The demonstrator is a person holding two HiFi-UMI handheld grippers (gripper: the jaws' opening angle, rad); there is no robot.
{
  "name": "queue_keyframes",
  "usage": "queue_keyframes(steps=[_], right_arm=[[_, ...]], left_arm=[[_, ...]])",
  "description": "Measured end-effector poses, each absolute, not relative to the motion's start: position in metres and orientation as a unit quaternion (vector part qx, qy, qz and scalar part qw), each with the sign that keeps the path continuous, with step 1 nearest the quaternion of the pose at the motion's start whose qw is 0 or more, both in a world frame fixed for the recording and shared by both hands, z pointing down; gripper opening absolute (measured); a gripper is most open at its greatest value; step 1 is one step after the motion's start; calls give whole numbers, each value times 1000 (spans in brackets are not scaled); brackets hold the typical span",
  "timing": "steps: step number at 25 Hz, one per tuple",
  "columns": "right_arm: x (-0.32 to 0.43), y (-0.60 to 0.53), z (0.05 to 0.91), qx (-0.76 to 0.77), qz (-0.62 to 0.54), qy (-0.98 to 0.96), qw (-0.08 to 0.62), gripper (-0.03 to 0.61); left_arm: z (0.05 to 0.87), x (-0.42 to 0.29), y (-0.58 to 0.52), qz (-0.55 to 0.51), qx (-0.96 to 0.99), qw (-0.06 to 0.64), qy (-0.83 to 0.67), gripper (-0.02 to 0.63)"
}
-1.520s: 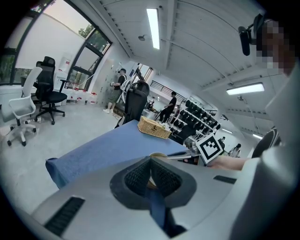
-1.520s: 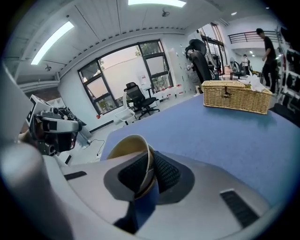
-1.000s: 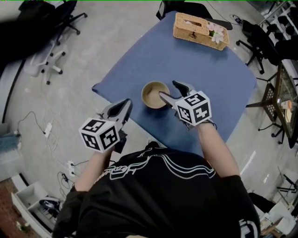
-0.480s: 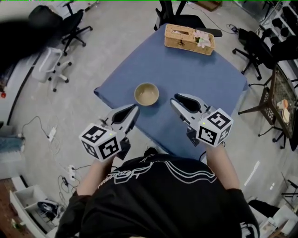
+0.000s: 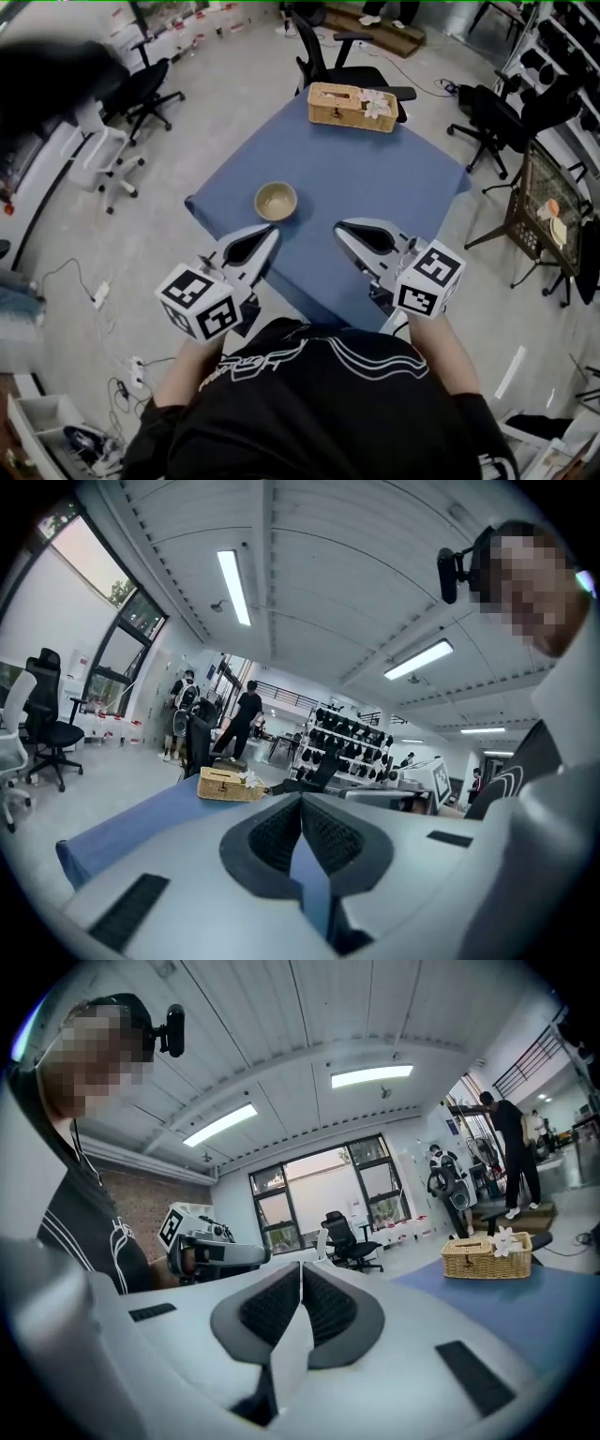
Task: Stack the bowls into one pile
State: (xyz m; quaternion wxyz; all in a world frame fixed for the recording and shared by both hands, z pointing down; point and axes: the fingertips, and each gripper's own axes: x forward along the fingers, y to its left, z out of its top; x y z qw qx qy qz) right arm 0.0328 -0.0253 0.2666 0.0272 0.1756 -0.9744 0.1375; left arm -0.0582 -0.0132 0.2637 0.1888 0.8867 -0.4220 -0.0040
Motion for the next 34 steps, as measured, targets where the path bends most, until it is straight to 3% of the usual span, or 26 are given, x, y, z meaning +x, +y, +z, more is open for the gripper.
queue_keyframes(steps=[13, 34], right_arm=[[49, 22, 258, 165, 132, -977, 14, 26], [69, 16, 280, 198, 152, -968, 20, 26]], left_arm=[[246, -26, 30, -7, 897, 161, -412, 23], [276, -10, 22, 11, 901, 176, -395, 23]])
